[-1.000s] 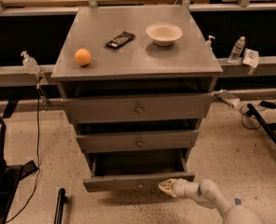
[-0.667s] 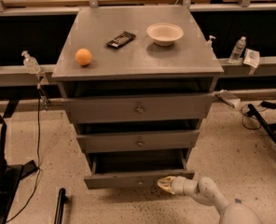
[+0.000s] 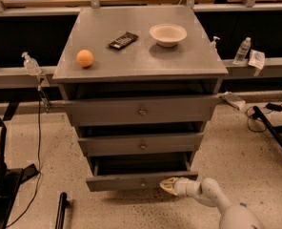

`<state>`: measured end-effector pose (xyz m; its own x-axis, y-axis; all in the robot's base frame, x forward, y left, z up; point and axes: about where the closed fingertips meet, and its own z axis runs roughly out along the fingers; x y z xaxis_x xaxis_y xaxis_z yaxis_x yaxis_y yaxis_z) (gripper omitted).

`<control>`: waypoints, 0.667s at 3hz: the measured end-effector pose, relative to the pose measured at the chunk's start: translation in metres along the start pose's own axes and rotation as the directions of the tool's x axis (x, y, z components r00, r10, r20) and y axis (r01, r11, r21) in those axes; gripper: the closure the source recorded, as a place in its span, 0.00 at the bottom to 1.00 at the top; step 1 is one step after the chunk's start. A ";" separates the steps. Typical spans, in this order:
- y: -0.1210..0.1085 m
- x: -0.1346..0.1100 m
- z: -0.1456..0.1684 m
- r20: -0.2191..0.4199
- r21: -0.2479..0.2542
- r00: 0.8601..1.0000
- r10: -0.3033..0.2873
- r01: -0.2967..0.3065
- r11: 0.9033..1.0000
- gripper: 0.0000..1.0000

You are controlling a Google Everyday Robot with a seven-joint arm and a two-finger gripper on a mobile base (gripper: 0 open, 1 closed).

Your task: Close bottom drawer

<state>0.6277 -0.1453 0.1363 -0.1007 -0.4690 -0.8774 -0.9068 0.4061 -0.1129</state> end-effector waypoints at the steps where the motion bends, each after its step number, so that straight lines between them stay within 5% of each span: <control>1: -0.007 -0.001 0.004 -0.003 0.006 1.000 0.004 -0.004 1.000 1.00; 2: -0.019 -0.003 0.010 -0.008 0.013 1.000 0.016 -0.016 1.000 1.00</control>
Offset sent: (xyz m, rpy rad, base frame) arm 0.0607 -0.0042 -0.0025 -0.0077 0.0218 -0.0515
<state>0.6496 -0.1436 0.1362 -0.1186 -0.4687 -0.8754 -0.8996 0.4238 -0.1051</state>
